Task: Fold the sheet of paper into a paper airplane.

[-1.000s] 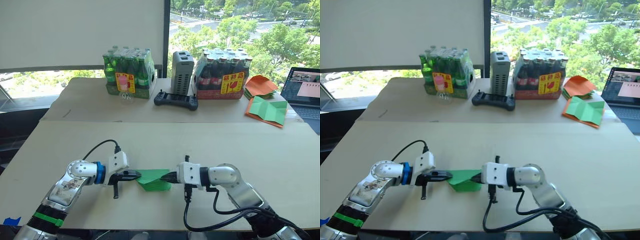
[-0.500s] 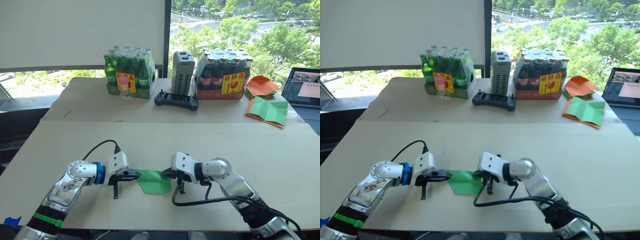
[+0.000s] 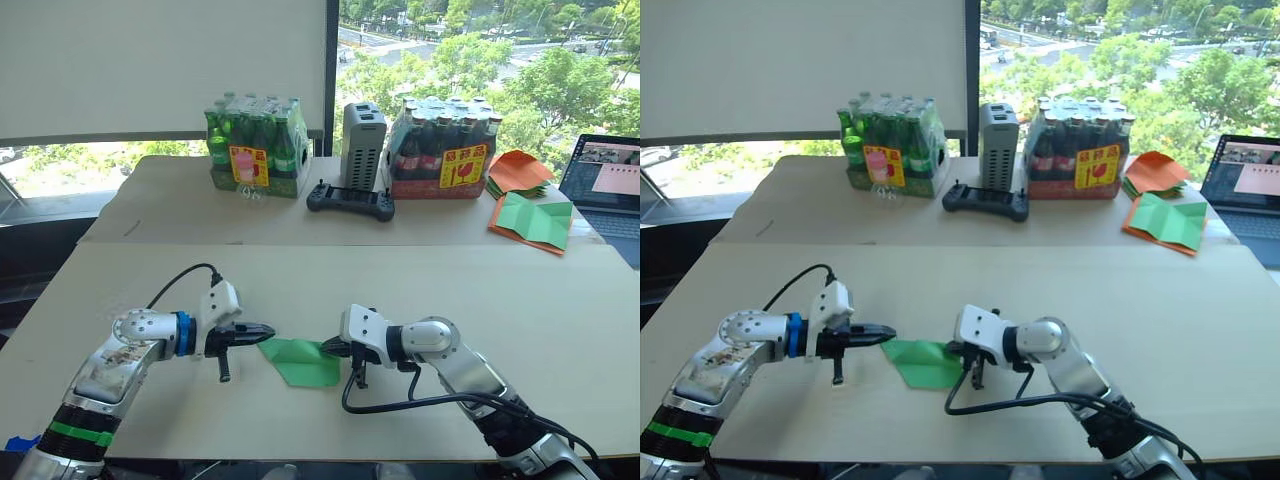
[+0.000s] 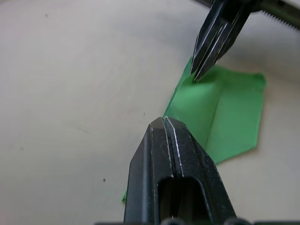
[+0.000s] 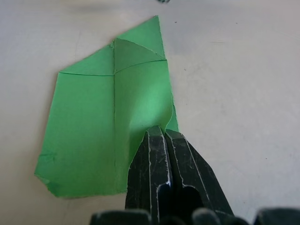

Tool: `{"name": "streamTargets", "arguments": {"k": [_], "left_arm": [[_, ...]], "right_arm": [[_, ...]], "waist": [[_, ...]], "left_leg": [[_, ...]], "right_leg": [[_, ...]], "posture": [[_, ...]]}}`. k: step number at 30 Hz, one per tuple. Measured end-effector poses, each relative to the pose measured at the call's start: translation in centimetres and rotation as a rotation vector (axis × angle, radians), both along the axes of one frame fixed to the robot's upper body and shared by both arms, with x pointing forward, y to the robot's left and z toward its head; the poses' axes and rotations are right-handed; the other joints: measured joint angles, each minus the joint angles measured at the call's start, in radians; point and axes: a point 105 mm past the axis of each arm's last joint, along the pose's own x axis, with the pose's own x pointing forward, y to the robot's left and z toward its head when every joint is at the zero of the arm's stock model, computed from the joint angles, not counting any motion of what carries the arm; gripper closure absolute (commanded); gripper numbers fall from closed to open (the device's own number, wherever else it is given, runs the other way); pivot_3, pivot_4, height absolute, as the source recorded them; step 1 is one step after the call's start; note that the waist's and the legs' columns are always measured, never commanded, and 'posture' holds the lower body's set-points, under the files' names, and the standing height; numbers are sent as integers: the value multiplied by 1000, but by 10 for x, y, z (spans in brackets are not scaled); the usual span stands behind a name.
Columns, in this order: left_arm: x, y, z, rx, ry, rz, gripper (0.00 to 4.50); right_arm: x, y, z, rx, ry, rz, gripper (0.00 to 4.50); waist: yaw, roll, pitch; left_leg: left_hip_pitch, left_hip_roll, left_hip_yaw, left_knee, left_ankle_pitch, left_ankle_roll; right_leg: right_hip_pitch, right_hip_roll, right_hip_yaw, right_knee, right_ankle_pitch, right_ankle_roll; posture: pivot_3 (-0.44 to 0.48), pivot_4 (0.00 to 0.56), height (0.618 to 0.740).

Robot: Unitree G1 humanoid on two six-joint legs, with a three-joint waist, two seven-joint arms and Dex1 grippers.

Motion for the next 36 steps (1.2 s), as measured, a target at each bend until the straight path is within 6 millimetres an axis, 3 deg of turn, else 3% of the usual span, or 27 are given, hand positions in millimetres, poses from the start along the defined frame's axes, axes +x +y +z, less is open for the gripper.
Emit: {"name": "streamTargets", "arguments": {"k": [3, 9, 19, 24, 25, 34, 36], "left_arm": [[-8, -9, 7, -38, 28, -45, 4500], [-11, -14, -1, -27, 60, -64, 4500], [-7, -13, -31, 64, 80, -69, 4500], [-4, -9, -36, 63, 87, -61, 4500], [-3, -9, -36, 64, 82, -63, 4500], [-4, -11, -44, 86, 72, -80, 4500], [-6, -13, -45, 88, 73, -88, 4500]], "right_arm": [[0, 0, 0, -1, 0, 1, 4475], [-1, 0, 0, -3, 4, 0, 4475], [-1, 0, 1, -11, 13, -4, 4475], [-1, 1, 2, -13, 6, -5, 4475], [-1, 1, 2, -12, 7, -6, 3856], [0, 6, 7, 29, 16, -28, 852], [-1, 10, 12, 67, 29, -24, 852]], "waist": [[0, 0, 0], [1, 0, 0], [2, 0, 0], [2, 0, 0], [2, 0, 0], [2, 0, 0], [3, 0, 0]], "left_leg": [[1, 0, 0, 0, 0, 0], [1, 0, 0, 0, 0, 0], [1, 0, 0, 0, 0, 0], [1, 0, 0, 0, 0, 0], [1, 0, 0, 0, 0, 0], [0, 0, 0, 0, 0, 0], [-1, 0, 0, 0, 0, 0]], "right_leg": [[1, 0, 0, 0, 0, 0], [1, 0, 0, 0, 0, 0], [1, 0, 0, 0, 0, 0], [1, 0, 0, 0, 0, 0], [1, 0, 0, 0, 0, 0], [0, 0, 0, -1, 0, 0], [0, 0, 0, -1, 0, 0]], "posture": [[0, 150, 675], [0, 150, 675], [0, 150, 675], [0, 150, 675], [0, 150, 675], [0, 150, 675], [0, 150, 675]]}}
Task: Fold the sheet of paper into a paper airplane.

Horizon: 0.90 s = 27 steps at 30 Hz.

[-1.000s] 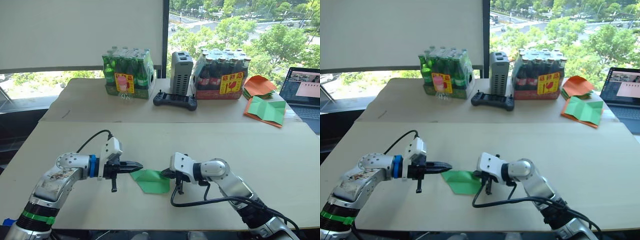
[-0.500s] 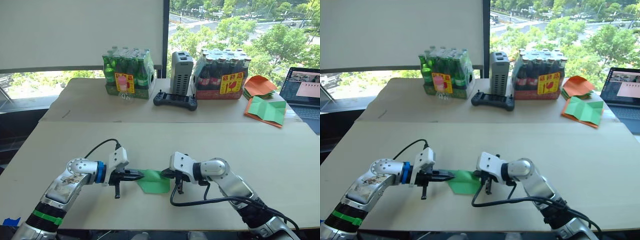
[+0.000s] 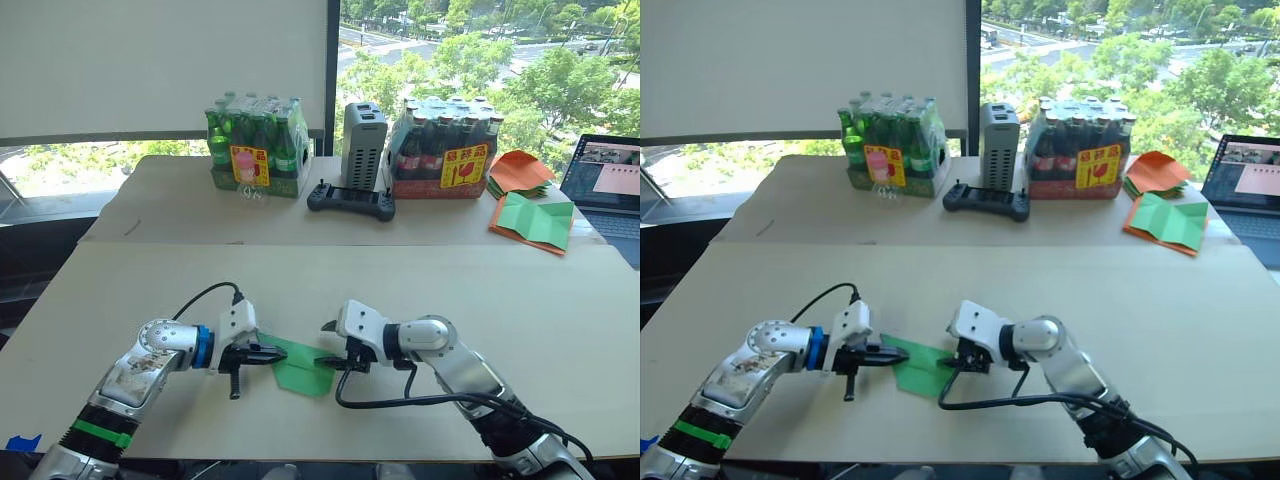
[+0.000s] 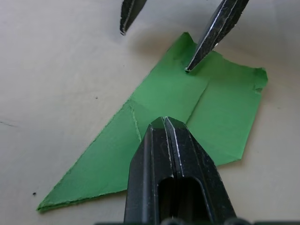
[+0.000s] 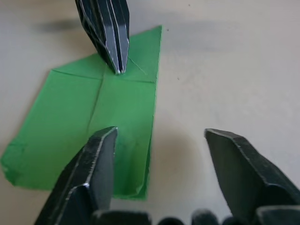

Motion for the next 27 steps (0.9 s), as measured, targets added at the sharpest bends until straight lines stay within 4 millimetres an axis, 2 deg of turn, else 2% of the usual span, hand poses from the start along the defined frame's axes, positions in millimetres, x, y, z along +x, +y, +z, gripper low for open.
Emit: {"name": "streamTargets", "arguments": {"k": [5, 9, 13, 20, 27], "left_arm": [[-1, -2, 0, 5, -2, -7, 4500], [-1, -2, -1, 18, -6, -9, 4500], [0, -2, 0, 32, -16, -12, 4500], [1, -3, 0, 42, -24, -17, 4500], [2, -4, 1, 47, -21, -12, 4500]], "right_arm": [[-8, 9, 27, 111, -22, 35, 852], [-11, 12, 32, 128, -30, 43, 852], [-11, 14, 28, 104, -37, 32, 2040], [-15, 16, 12, 20, -42, 43, 4485], [-21, 21, 0, -19, -27, 62, 4485]], "waist": [[1, 0, 0], [1, 0, 0], [1, 0, 0], [1, 0, 0], [1, 0, 0]], "left_leg": [[0, 0, 0, 0, 0, 0], [0, 0, 0, 0, 0, 0], [0, 0, 0, 0, 0, 0], [0, 0, 0, 0, 0, 0], [0, 0, 0, 0, 0, 0]], "right_leg": [[0, 0, 0, 0, 0, 0], [0, 0, 0, 0, 0, 0], [0, 0, 0, 0, 0, 0], [0, 0, 0, 0, 0, 0], [0, 0, 0, 0, 0, 0]], "posture": [[0, 150, 675], [0, 150, 675], [0, 150, 675], [0, 150, 675], [0, 150, 675]]}}
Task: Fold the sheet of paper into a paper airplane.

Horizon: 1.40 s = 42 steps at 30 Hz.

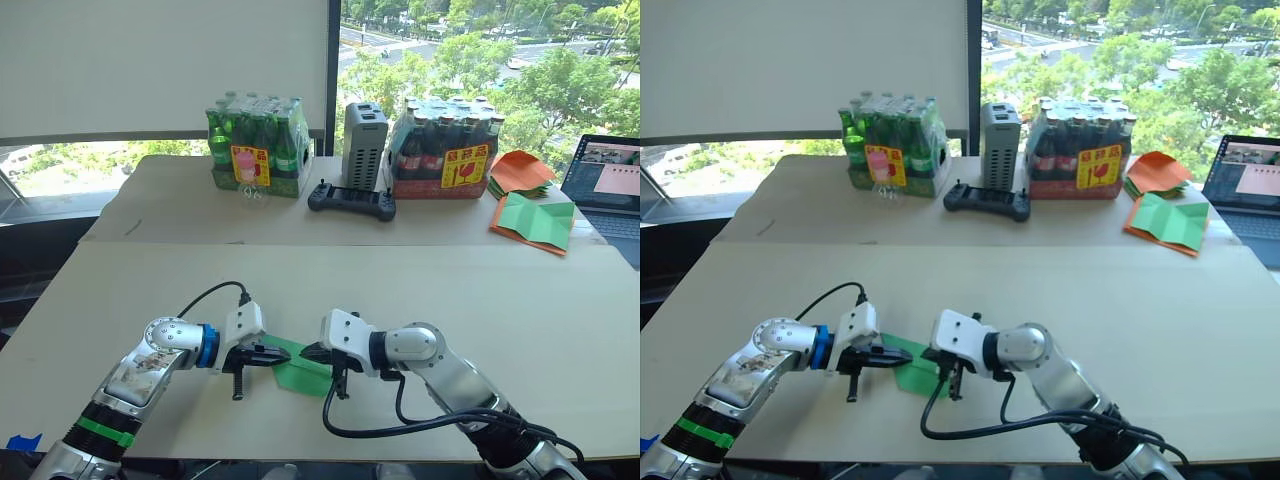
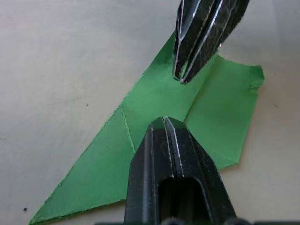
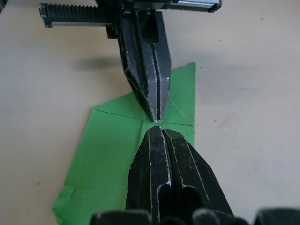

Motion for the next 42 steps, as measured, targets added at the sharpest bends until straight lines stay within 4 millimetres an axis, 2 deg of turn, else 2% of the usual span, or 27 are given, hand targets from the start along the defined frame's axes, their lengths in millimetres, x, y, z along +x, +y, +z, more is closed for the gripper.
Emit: {"name": "streamTargets", "arguments": {"k": [6, 23, 42], "left_arm": [[0, -1, 1, 14, -14, -1, 4500], [-2, -3, 1, 33, -28, -14, 4500], [-1, -1, -1, 46, -37, -25, 4500]], "right_arm": [[-1, 0, -13, -35, 22, -8, 4485], [-3, -10, -18, -77, 13, -19, 4485], [-19, -44, -21, -122, 48, -89, 4485]], "waist": [[-1, 0, 0], [4, 0, 0], [28, 0, 0]], "left_leg": [[0, 0, 0, 0, 0, 0], [3, 0, 0, 0, 0, 0], [7, 0, 0, 0, -1, 2]], "right_leg": [[0, 0, 0, 0, 0, 0], [3, 0, 0, -1, 0, 0], [9, 0, -1, -4, 0, 0]], "posture": [[0, 150, 675], [0, 150, 675], [0, 150, 675]]}}
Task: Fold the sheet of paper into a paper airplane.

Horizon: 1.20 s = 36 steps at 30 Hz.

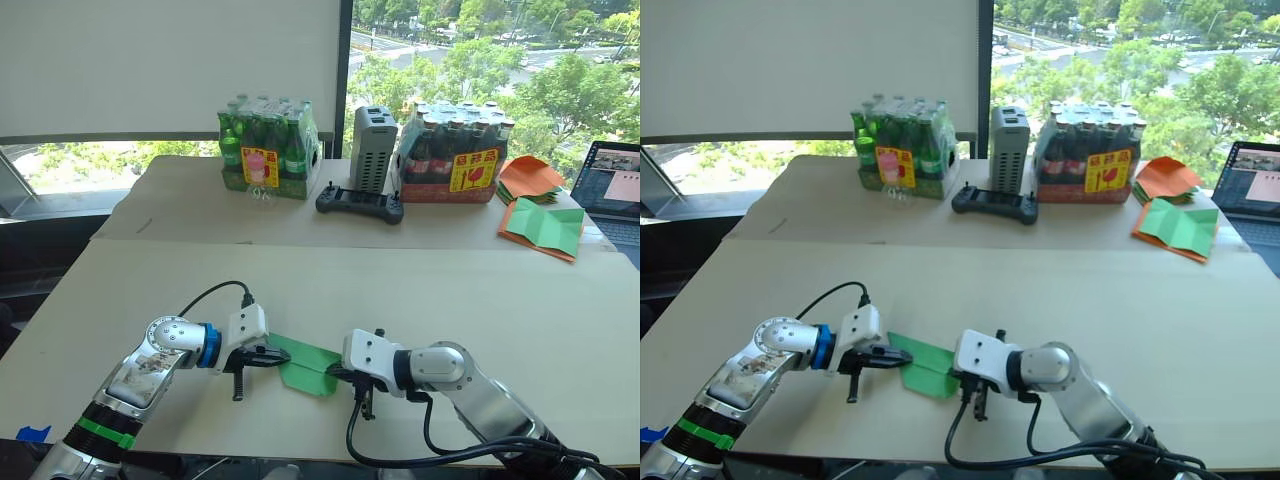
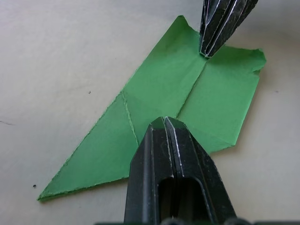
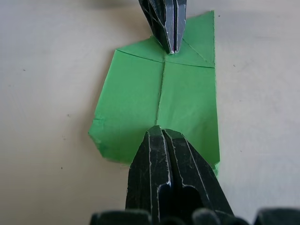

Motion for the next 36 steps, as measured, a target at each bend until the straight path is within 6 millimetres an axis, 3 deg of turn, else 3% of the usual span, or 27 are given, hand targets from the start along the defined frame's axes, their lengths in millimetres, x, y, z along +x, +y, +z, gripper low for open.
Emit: {"name": "streamTargets", "arguments": {"k": [14, 21, 25, 28, 31, 36], "left_arm": [[0, 0, -1, 5, -6, -10, 4500], [1, 1, 0, 5, -10, -12, 4500], [1, 1, 0, 5, -10, -14, 4500], [2, 1, 0, 5, -11, -13, 4500], [1, -1, 1, -14, 5, -10, 4500], [-1, -4, 2, -35, 24, -14, 4500]], "right_arm": [[-10, -23, 0, -28, 43, -46, 4485], [-10, -7, 28, 204, 106, -24, 4485], [-5, -5, 35, 215, 80, -23, 4485], [2, 2, 28, 196, 76, -49, 4485], [9, 0, 4, 121, 96, -93, 4485], [12, 3, 3, 117, 69, -87, 4485]], "waist": [[8, 0, 0], [7, 0, 0], [2, 0, 0], [-1, 0, 0], [0, 0, 0], [-3, 0, 0]], "left_leg": [[2, 0, 0, -1, -2, 2], [1, 0, -1, -1, -2, 2], [1, 0, -1, -1, -2, 2], [1, 0, -1, -1, -1, 2], [0, 0, -1, -1, -1, 2], [1, 0, -1, -1, -1, 1]], "right_leg": [[5, 0, -1, -5, 0, 0], [4, 0, -1, -5, 0, 0], [3, 0, -1, -5, 0, 0], [3, 0, -1, -5, 0, 0], [2, 0, -1, -5, 0, 0], [3, 0, -1, -5, 0, 0]], "posture": [[0, 150, 675], [0, 150, 675], [0, 150, 675], [0, 150, 675], [0, 150, 675], [0, 150, 675]]}}
